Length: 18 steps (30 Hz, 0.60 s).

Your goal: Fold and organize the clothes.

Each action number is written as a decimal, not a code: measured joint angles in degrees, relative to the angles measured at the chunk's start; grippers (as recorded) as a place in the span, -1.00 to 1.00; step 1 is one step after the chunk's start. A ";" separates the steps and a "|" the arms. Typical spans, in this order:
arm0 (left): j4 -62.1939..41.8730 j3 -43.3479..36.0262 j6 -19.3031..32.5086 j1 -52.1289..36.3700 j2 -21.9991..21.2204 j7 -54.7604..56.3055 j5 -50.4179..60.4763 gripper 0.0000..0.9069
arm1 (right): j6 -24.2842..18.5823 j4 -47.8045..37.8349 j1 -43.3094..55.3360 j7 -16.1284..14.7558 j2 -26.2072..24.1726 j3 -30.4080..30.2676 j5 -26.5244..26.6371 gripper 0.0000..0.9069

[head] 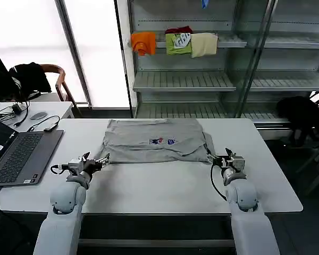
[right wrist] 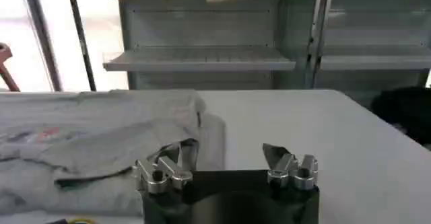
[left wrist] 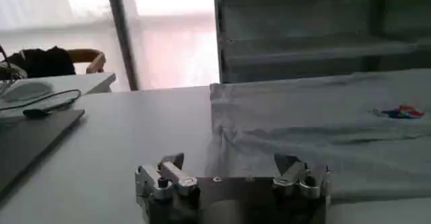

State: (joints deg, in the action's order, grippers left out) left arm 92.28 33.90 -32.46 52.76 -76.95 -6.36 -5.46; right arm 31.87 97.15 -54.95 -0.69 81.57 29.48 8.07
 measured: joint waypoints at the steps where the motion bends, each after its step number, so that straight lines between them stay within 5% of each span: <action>1: 0.00 0.02 -0.06 0.08 0.03 -0.02 0.16 1.00 | 0.15 0.10 -0.35 -0.05 0.03 -0.12 -0.21 -0.20; 2: 0.00 0.05 -0.10 0.15 0.06 -0.02 0.30 1.00 | 0.30 0.18 -0.65 -0.08 0.07 -0.25 -0.42 -0.84; 3: -0.01 0.08 -0.14 0.22 0.06 -0.02 0.41 1.00 | 0.39 0.21 -0.92 -0.12 0.13 -0.37 -0.68 -1.00; 6: -0.26 0.04 -0.25 0.51 0.06 -0.11 0.82 1.00 | 0.39 0.28 -1.86 -0.37 0.24 -0.71 -1.42 -1.00; 9: -0.63 -0.02 -0.35 0.69 0.00 -0.33 1.16 -0.51 | 0.39 0.76 -2.44 -0.48 0.34 -0.99 -1.75 -1.00; 11: -0.91 -0.06 -0.41 0.73 0.00 -0.62 1.36 -0.96 | 0.48 1.06 -2.59 -0.48 0.29 -1.16 -1.84 -1.00; 18: -1.69 -0.29 -0.45 0.49 0.14 -1.65 1.65 -0.98 | 0.92 2.13 -2.90 -0.28 -0.06 -1.61 -1.83 -1.00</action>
State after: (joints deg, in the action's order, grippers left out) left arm 90.59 33.61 -32.92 53.24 -76.82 -8.01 -3.81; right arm 32.79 99.28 -57.85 -0.97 81.52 27.87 6.24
